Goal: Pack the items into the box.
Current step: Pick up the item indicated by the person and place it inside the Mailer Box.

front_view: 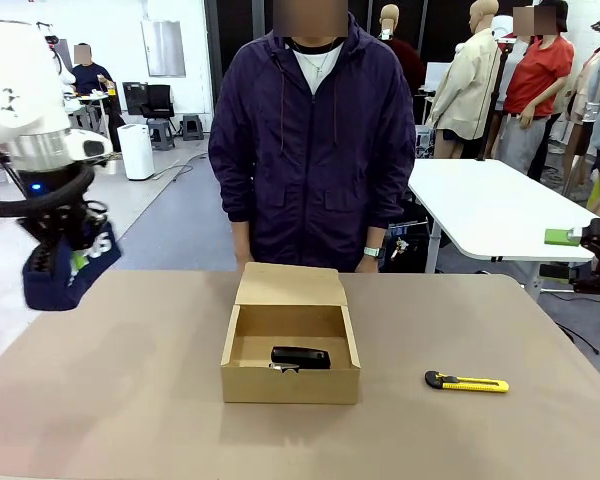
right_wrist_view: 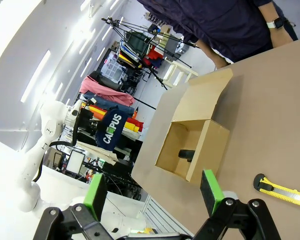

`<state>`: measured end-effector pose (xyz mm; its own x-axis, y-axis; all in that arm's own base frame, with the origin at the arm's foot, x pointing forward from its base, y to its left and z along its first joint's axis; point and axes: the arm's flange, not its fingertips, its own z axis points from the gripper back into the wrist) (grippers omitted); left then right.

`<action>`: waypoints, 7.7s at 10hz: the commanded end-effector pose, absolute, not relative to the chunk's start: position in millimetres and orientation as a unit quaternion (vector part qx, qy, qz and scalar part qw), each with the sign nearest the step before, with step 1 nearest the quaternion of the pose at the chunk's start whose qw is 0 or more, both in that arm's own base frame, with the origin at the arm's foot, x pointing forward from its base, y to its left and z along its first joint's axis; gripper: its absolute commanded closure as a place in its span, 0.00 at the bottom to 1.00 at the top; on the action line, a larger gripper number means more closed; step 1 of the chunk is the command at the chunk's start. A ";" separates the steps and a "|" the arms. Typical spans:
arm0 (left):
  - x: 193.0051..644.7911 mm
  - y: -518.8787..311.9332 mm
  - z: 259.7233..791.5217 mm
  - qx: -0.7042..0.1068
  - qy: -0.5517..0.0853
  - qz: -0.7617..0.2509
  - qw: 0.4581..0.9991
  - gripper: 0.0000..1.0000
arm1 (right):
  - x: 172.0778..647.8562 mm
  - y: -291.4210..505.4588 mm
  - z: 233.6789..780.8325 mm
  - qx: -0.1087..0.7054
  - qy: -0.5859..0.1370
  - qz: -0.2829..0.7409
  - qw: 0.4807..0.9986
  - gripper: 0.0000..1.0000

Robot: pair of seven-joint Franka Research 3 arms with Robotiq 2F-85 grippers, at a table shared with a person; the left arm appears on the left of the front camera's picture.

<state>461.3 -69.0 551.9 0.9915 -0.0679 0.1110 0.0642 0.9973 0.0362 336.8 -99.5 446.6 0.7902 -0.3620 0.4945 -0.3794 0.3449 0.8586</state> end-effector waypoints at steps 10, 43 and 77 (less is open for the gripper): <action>448.9 -367.3 503.7 -0.044 -0.097 -0.642 0.759 1.00 | 338.6 -98.5 451.8 0.582 -0.326 -0.005 0.745 0.00; 452.9 -59.8 560.3 -0.427 -0.242 -0.236 0.839 0.00 | 338.6 -98.5 451.8 0.582 -0.326 -0.005 0.745 0.00; 376.0 109.2 500.8 -0.480 -0.324 0.053 0.814 0.00 | 410.0 41.3 422.5 -0.001 -0.060 0.268 0.962 0.00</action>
<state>377.0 107.1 499.0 0.7754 0.4031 0.4860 0.2319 0.5341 -0.8130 404.7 38.1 424.7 0.8590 0.4868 0.1586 -0.5061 0.8541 0.1201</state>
